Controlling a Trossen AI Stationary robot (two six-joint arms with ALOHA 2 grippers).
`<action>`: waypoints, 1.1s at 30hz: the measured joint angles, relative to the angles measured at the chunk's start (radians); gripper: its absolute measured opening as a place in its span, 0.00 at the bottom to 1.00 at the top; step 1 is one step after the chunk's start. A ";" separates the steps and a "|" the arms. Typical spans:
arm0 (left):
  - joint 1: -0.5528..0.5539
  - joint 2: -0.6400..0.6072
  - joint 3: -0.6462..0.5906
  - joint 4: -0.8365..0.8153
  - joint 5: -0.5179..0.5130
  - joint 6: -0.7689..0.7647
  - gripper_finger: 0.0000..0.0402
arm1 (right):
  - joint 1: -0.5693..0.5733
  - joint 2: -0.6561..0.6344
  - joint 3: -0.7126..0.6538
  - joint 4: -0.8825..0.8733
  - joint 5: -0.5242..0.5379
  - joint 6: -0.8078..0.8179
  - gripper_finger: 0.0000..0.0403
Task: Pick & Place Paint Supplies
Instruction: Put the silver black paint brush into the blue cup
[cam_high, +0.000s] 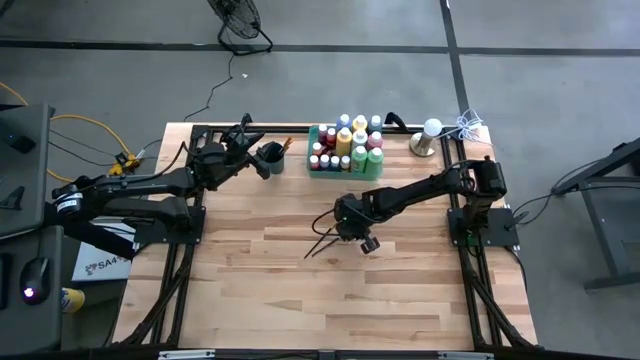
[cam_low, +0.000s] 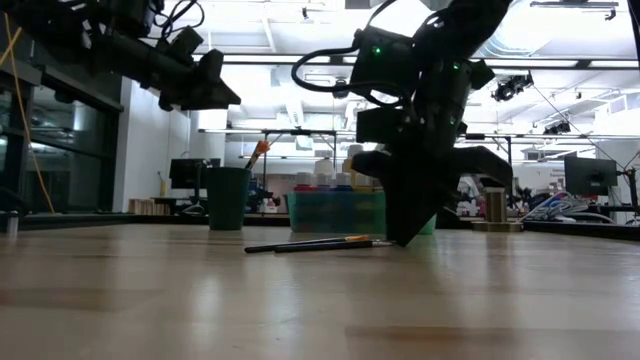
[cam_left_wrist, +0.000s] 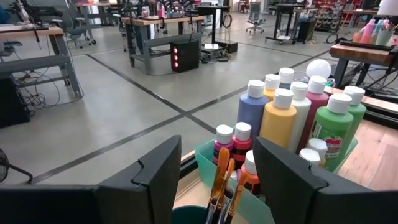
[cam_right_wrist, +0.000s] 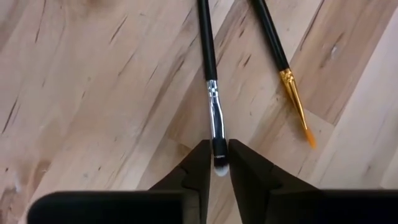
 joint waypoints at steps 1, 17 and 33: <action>0.000 0.000 0.000 -0.002 0.000 -0.001 0.49 | 0.000 0.000 0.000 -0.004 0.002 0.004 0.12; 0.000 0.000 0.000 -0.003 0.000 -0.001 0.49 | 0.004 -0.008 0.000 -0.013 -0.005 0.036 0.01; 0.000 0.000 0.000 -0.003 0.000 -0.001 0.49 | 0.022 -0.048 -0.004 -0.022 0.032 0.045 0.01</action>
